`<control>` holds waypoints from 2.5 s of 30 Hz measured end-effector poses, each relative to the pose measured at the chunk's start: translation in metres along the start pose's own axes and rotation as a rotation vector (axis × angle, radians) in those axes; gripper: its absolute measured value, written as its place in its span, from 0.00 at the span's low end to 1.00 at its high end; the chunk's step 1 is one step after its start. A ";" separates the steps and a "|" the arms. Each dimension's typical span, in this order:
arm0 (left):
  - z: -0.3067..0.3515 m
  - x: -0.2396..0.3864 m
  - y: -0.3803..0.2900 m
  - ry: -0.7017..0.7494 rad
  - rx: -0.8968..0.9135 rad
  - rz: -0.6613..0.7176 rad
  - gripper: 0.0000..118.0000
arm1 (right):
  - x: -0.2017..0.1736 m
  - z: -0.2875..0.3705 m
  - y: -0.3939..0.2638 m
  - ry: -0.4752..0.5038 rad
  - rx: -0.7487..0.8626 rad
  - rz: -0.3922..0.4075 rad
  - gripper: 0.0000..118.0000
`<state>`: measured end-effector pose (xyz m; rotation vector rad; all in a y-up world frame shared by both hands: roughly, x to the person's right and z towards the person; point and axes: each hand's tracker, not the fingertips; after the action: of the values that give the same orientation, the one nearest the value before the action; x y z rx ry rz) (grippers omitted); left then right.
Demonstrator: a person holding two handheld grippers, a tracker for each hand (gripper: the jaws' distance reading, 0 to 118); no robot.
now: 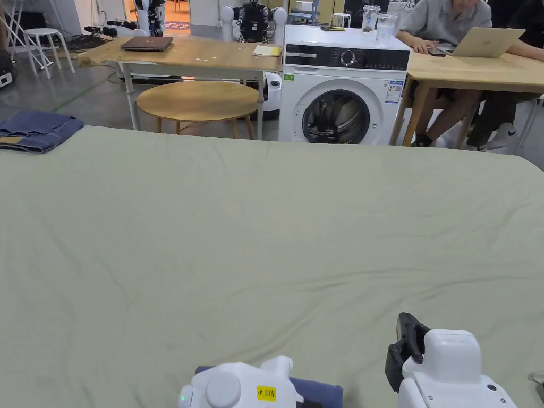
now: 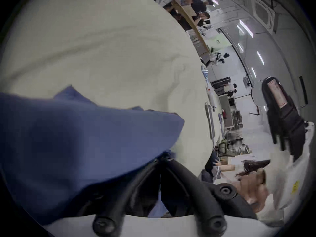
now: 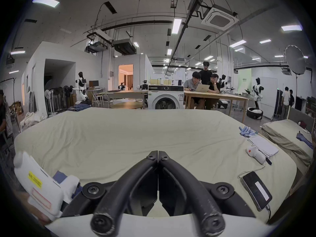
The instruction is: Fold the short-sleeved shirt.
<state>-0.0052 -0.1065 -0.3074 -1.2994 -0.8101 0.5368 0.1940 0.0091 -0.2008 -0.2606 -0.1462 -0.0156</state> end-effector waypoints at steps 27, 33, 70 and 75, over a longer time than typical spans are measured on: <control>0.216 0.008 -0.013 0.638 1.089 -0.464 0.00 | -0.030 -0.019 0.023 0.018 0.066 0.024 0.00; 0.225 0.012 -0.025 0.814 1.197 -0.583 0.00 | -0.037 -0.019 0.033 0.025 0.114 0.027 0.00; 0.238 0.005 -0.051 0.734 1.013 -0.518 0.00 | -0.080 -0.024 -0.077 0.191 -0.599 0.085 0.00; 0.226 -0.031 -0.042 0.465 0.625 -0.317 0.11 | -0.066 -0.023 -0.078 0.225 -0.598 0.000 0.00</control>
<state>-0.2046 0.0028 -0.2588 -0.6562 -0.3934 0.1890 0.1296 -0.0722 -0.2122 -0.8520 0.0873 -0.0885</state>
